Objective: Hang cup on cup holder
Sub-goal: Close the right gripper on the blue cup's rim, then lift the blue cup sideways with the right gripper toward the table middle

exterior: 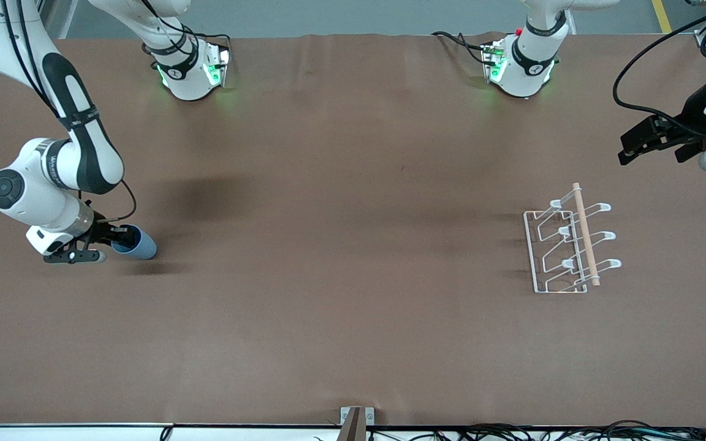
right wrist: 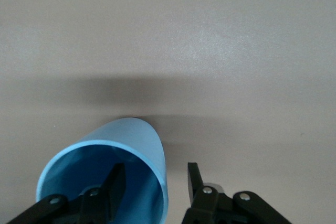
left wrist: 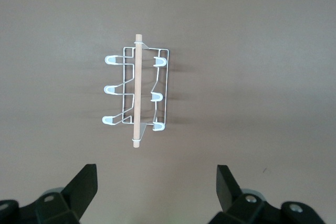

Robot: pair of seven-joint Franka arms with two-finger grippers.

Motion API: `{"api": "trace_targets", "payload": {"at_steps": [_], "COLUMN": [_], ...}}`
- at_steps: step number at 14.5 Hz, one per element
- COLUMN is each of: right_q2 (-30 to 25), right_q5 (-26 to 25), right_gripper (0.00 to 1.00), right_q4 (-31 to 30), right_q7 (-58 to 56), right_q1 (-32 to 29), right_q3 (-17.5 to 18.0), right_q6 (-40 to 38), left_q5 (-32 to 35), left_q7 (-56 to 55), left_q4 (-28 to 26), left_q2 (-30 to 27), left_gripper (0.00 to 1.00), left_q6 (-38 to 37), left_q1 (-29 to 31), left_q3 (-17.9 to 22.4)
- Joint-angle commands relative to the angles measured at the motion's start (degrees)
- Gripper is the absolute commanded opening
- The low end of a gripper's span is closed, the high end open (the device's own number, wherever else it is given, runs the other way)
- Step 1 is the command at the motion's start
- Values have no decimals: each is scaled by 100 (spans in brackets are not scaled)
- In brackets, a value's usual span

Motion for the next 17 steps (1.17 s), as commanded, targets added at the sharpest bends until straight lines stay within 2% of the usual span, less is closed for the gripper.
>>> {"api": "trace_targets", "payload": {"at_steps": [1,4,7,8,10,13,15,17], "right_q2": [-69,-60,-60,-60,-156,-402,-665,-894], "right_q5": [103,103,112,112,112,208,1013,1481], "right_gripper": [36,32,5,0,0,0,0,0], "right_q4": [-5,-5,-13,4,126,513,907,1268], "right_q7": [21,12,56,74,4,3,12,-14], "right_q1": [-3,-3,-29,-20,-3,-3,24,24], "right_q3": [16,16,16,16,25,77,148,183], "right_q6": [-64,6,42,-19,-203,-1089,-2045,-2865], "left_q5": [107,107,116,116,116,116,116,116], "left_q7": [13,39,57,66,66,75,84,84], "left_q4": [-49,-58,-49,-40,-40,-22,-22,-14], "left_q2": [-97,-97,-97,-97,-97,-88,-88,-88], "left_gripper": [100,100,100,100,100,100,100,100], "left_q6": [12,3,-15,-15,-6,-15,-6,-6], "left_q1": [-4,5,14,5,14,40,49,49], "left_q3": [-6,-6,-6,-6,-6,-6,-6,-6]}}
